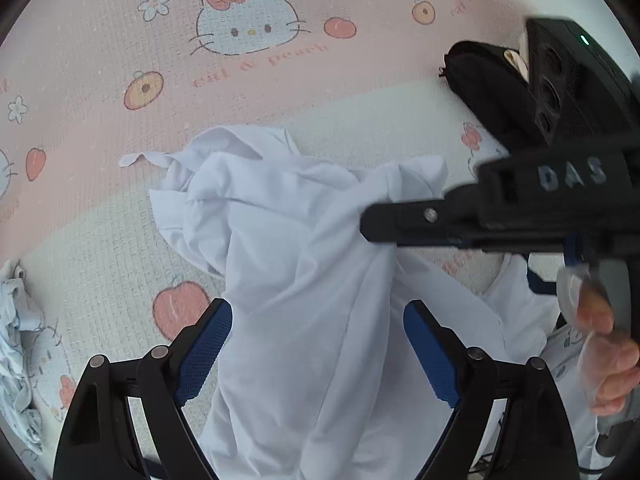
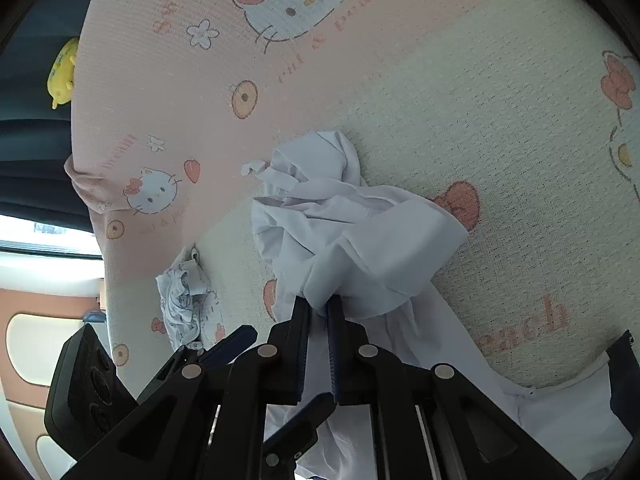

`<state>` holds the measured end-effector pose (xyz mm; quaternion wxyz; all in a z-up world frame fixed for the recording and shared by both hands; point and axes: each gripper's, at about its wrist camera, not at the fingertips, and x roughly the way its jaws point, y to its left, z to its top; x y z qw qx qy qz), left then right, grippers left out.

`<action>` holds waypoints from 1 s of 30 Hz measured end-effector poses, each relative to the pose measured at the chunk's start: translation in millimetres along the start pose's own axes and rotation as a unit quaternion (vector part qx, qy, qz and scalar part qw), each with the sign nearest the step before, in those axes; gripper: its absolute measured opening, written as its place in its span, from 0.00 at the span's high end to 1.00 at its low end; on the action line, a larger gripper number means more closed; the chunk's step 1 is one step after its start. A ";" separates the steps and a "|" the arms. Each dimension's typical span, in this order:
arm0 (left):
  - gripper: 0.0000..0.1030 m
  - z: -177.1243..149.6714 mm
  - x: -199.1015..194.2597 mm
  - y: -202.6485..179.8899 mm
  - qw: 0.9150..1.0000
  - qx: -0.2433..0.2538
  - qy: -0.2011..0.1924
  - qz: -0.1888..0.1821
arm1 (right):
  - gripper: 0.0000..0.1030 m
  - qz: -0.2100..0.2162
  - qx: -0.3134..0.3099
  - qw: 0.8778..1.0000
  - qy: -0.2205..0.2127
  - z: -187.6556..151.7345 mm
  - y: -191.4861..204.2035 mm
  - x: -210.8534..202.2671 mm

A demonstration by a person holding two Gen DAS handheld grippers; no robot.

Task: Fold clothes

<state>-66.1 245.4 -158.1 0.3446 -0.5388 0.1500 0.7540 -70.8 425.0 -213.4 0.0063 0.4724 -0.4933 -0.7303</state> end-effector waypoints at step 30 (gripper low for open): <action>0.87 -31.3 15.3 -30.0 1.000 0.019 -0.003 0.015 | 0.51 -0.044 0.077 0.996 0.023 8.8 -26.1 4.0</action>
